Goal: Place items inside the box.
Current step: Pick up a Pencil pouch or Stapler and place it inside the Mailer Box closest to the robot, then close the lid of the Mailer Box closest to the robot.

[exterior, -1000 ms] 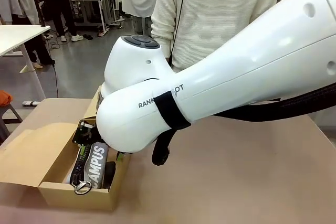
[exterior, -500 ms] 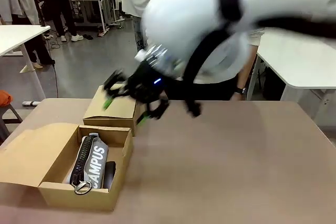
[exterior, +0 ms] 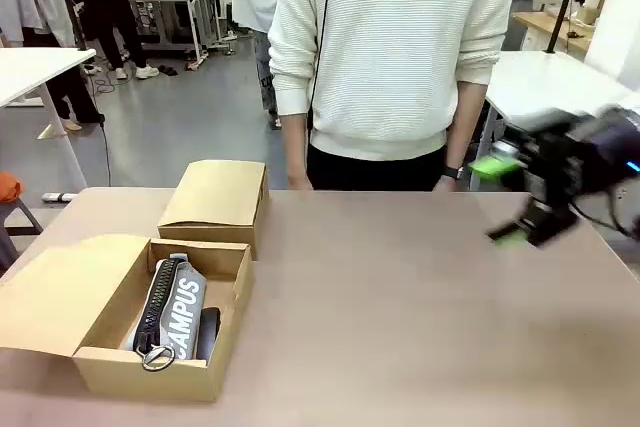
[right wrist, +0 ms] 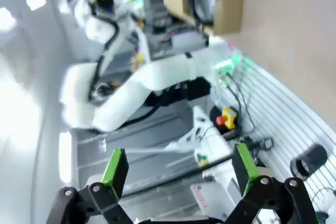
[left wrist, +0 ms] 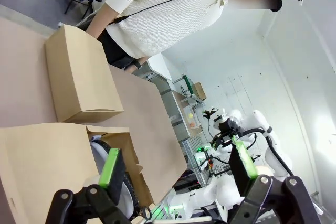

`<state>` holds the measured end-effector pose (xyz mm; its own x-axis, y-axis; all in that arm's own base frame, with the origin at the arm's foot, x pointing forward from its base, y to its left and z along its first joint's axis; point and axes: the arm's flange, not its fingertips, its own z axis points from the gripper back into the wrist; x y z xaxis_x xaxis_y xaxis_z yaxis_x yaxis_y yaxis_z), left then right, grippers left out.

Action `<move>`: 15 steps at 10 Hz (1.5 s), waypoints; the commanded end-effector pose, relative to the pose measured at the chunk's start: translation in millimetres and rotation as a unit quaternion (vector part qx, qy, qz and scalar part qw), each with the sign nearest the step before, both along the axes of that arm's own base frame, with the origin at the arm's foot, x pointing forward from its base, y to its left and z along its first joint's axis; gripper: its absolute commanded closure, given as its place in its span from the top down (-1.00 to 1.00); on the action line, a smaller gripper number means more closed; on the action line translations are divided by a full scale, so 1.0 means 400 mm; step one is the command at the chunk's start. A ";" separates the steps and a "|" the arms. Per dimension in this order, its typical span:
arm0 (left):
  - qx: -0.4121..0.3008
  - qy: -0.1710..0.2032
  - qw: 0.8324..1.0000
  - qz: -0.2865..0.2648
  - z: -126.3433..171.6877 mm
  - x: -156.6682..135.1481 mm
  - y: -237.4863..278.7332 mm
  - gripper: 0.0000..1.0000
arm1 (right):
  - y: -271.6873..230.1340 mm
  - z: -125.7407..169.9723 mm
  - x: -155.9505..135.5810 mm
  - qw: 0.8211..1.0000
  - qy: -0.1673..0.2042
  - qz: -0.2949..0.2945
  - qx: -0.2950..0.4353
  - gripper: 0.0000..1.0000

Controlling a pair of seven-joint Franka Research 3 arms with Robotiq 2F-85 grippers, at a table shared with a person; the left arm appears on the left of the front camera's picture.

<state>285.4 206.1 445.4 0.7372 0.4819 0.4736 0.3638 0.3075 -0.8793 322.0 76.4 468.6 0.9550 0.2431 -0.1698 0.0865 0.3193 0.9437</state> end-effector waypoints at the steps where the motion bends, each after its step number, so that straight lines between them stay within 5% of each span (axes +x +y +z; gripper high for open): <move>1: -0.006 -0.014 1.000 0.002 0.003 -0.001 -0.005 1.00 | -0.110 -0.128 -0.016 1.000 0.017 0.000 0.023 1.00; 4: -0.006 -0.014 1.000 0.002 0.003 -0.001 -0.005 1.00 | -0.205 -0.332 -0.156 0.997 0.010 -0.059 0.044 1.00; 5: -0.006 -0.014 1.000 0.002 0.003 -0.001 -0.005 1.00 | -0.191 -0.383 -0.161 0.995 0.040 -0.081 0.035 1.00; 6: -0.006 -0.014 1.000 0.002 0.003 -0.001 -0.005 1.00 | -0.253 -0.249 -0.025 0.998 0.033 -0.044 0.037 1.00; 15: -0.006 -0.014 1.000 0.002 0.003 -0.001 -0.005 1.00 | -0.253 -0.249 -0.025 0.998 0.033 -0.044 0.037 1.00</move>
